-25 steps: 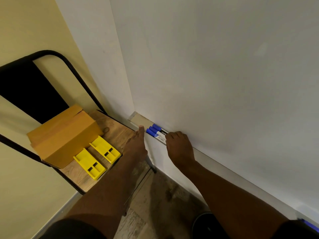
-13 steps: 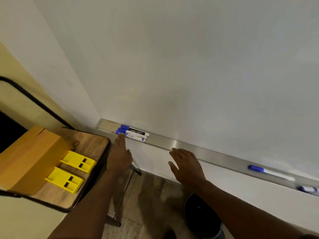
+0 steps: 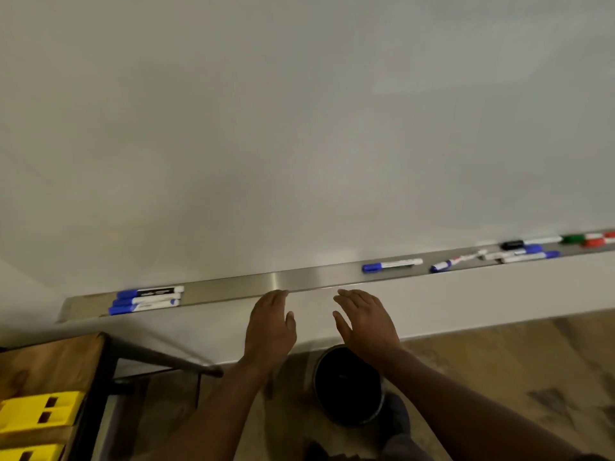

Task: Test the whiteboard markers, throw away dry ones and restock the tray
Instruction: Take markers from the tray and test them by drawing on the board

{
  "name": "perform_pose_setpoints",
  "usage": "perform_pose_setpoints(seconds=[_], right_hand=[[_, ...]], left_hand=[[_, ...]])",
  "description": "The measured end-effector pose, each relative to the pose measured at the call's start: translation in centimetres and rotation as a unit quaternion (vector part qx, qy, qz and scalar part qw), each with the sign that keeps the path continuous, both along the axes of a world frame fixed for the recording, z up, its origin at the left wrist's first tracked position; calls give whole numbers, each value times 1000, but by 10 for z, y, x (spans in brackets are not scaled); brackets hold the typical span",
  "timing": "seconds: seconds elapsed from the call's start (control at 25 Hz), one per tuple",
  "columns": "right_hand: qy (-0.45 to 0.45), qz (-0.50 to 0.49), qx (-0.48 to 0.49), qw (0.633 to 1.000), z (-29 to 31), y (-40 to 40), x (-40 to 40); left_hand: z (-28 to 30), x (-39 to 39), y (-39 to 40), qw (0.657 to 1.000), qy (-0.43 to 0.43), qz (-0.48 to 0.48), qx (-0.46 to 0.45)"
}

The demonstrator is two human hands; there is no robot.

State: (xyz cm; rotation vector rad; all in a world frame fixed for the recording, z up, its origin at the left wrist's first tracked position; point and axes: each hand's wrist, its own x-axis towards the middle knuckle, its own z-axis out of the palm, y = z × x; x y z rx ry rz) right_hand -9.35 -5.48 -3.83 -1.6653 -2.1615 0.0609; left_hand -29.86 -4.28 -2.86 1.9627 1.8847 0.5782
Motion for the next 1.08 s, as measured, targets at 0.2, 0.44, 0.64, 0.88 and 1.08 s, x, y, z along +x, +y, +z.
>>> perform_pose_setpoints(seconds=[0.2, 0.44, 0.64, 0.88, 1.08], right_hand=[[-2, -75, -9, 997, 3, -11, 56], [14, -100, -38, 994, 10, 1, 118], [29, -128, -28, 991, 10, 30, 171], [-11, -97, -17, 995, 10, 69, 245], [-114, -47, -86, 989, 17, 101, 272]], left_hand=[[15, 59, 14, 996, 15, -90, 12], [26, 131, 33, 991, 22, -129, 13], [26, 188, 55, 987, 39, -157, 18], [18, 266, 74, 980, 24, -196, 8], [7, 305, 91, 983, 46, -178, -8]])
